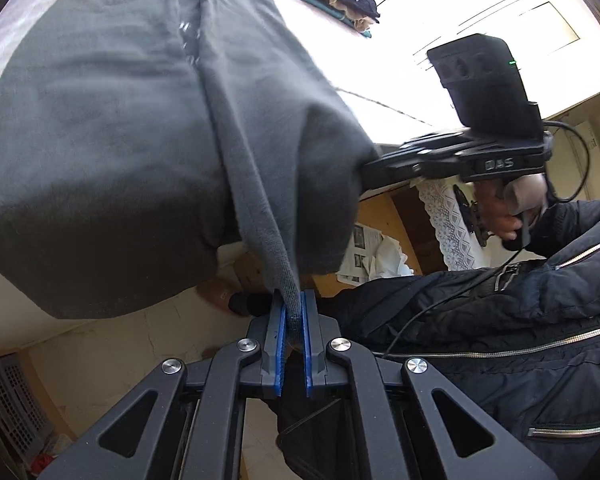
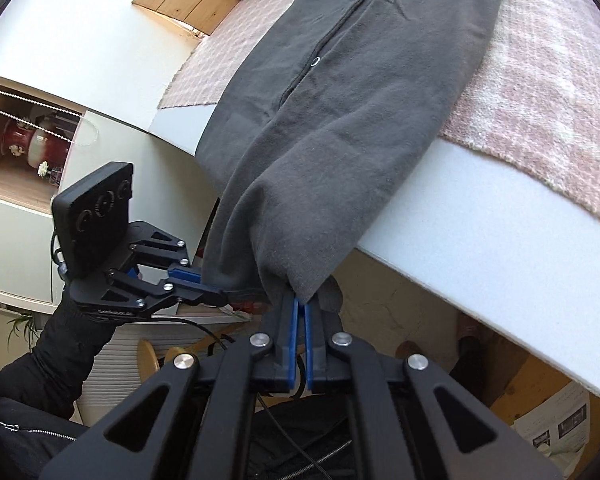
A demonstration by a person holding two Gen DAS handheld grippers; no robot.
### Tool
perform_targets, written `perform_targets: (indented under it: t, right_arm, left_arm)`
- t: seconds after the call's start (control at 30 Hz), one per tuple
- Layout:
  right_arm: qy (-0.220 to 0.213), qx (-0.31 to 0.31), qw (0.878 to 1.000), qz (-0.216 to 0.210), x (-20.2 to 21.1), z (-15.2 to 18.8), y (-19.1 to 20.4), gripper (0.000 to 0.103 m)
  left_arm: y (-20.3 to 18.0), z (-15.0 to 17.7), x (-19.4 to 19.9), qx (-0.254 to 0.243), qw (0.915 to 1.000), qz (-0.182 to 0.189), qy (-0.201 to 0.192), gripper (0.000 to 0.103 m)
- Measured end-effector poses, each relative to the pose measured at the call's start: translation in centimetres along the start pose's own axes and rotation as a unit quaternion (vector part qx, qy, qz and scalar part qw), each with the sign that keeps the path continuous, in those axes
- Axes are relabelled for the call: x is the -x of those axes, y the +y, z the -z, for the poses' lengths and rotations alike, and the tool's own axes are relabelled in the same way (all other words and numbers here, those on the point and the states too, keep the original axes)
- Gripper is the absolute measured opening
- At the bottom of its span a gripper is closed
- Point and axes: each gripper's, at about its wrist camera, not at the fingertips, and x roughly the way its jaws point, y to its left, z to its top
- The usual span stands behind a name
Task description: Fold clothes
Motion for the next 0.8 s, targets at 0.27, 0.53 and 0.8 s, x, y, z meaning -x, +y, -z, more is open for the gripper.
perform_targets:
  t: [0.27,0.53,0.8]
  right_arm:
    - [0.132,0.029,0.986,0.096,-5.2,2.2,-0.9,0.005]
    - [0.025,0.076,0.993,0.087,1.9,0.1,1.2,0.024]
    - [0.03,0.065,0.988,0.134,2.0,-0.6,0.8,0.031]
  left_arm:
    - [5.5,2.0,-1.3,0.057,0.9942,-0.088,0.025,0.005]
    - [6.0,2.5,6.9,0.072,0.9838,-0.145,-0.077,0.012]
    - [8.3,2.8,9.8,0.091,0.971,-0.205,-0.083,0.025]
